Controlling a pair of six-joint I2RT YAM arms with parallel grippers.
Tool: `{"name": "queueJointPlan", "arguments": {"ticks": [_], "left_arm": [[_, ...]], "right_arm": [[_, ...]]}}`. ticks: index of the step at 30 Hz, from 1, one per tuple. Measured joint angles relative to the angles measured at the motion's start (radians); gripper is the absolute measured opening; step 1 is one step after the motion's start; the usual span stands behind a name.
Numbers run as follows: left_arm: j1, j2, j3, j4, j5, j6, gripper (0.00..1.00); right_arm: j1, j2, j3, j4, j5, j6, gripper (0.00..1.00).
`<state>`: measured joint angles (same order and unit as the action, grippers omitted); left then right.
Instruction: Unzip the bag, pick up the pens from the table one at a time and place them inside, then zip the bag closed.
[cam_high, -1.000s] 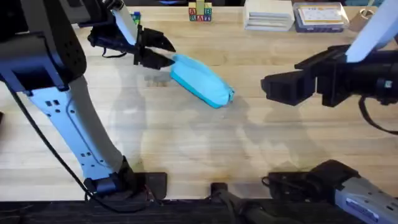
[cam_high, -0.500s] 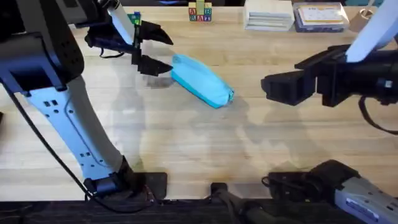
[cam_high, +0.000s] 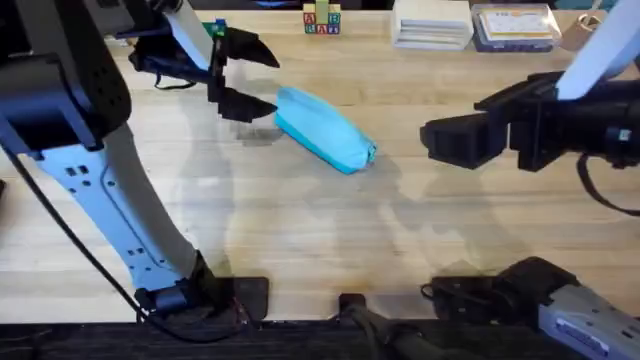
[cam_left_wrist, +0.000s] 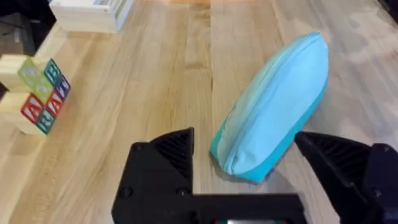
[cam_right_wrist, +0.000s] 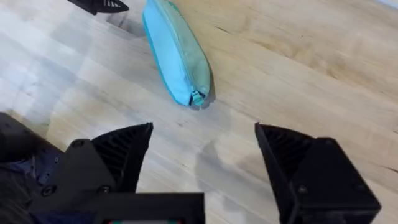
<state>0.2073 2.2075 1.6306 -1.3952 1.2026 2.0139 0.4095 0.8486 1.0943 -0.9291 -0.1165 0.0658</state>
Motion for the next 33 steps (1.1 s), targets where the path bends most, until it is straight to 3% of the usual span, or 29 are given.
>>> {"name": "queueJointPlan", "arguments": {"ticks": [19, 28, 33], "left_arm": [[0.003, -0.248, 0.002, -0.168, -0.147, 0.029, 0.996], [0.003, -0.359, 0.002, -0.296, -0.161, 0.028, 0.996], [0.003, -0.408, 0.001, -0.300, -0.176, -0.031, 0.996]], "right_arm": [[0.000, 0.000, 0.000, 0.000, 0.005, -0.007, 0.998], [0.000, 0.000, 0.000, 0.000, 0.007, -0.007, 0.998], [0.000, 0.000, 0.000, 0.000, 0.008, -0.007, 0.998]]}}
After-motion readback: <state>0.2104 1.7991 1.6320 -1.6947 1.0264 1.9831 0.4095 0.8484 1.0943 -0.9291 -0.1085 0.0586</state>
